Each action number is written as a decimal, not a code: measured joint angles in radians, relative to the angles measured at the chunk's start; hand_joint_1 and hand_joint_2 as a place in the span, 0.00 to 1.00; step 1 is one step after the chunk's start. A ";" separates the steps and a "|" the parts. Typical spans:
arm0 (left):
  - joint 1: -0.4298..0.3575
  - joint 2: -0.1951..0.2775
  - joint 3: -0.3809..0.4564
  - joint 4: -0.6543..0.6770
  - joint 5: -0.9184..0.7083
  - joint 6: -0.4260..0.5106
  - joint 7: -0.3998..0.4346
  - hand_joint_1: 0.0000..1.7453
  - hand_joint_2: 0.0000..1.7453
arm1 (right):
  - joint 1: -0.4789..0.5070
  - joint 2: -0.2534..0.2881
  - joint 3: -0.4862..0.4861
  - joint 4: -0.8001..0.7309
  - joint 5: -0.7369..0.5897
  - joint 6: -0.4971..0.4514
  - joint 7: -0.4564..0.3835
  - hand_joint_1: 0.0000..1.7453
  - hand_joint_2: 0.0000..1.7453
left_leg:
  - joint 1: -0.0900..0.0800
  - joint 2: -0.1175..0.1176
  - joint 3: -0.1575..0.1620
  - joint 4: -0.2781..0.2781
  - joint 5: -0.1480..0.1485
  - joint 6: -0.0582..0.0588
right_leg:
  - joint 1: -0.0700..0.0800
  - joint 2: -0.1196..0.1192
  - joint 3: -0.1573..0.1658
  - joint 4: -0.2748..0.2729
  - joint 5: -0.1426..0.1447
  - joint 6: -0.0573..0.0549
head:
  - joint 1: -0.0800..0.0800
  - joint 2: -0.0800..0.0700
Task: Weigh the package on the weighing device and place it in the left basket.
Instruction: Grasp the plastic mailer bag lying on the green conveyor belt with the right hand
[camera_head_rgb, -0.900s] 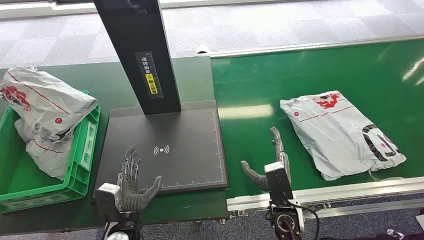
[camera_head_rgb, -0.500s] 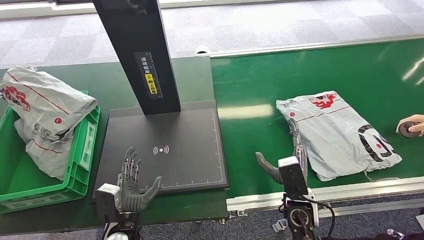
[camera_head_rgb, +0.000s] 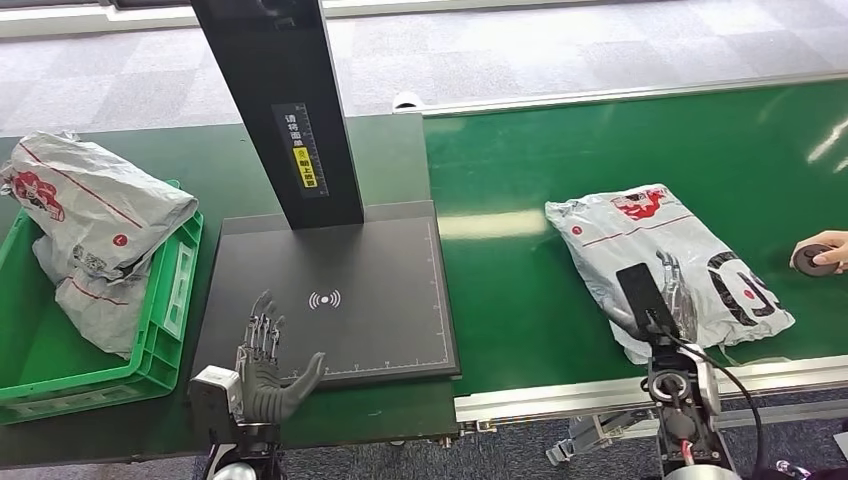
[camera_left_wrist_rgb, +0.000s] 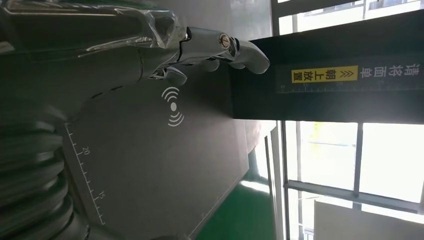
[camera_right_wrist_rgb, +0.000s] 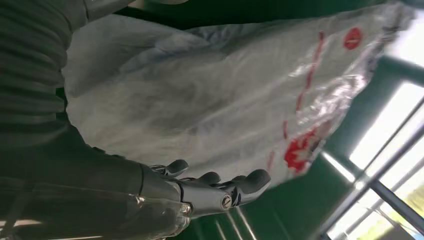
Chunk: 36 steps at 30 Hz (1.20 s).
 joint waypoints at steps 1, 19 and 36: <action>-0.004 0.001 -0.002 0.003 0.003 0.000 -0.003 0.00 1.00 | -0.025 -0.026 -0.032 0.068 -0.025 0.062 0.009 0.00 1.00 | 0.000 -0.001 0.000 0.000 0.000 0.000 | 0.000 -0.001 0.000 0.000 0.000 0.000 | 0.000 0.000; -0.023 0.011 -0.015 0.024 0.029 0.031 -0.021 0.00 1.00 | -0.166 -0.123 -0.174 0.413 -0.052 0.200 -0.014 1.00 1.00 | 0.000 0.001 -0.001 0.000 0.000 0.000 | 0.000 -0.001 0.001 0.000 0.000 0.000 | 0.000 0.000; -0.024 0.015 -0.015 0.024 0.038 0.056 -0.023 0.00 1.00 | -0.270 -0.059 -0.105 0.341 -0.017 0.114 -0.204 1.00 1.00 | 0.000 0.000 -0.002 0.000 0.001 0.000 | 0.000 -0.002 0.000 0.001 0.000 0.000 | 0.000 0.000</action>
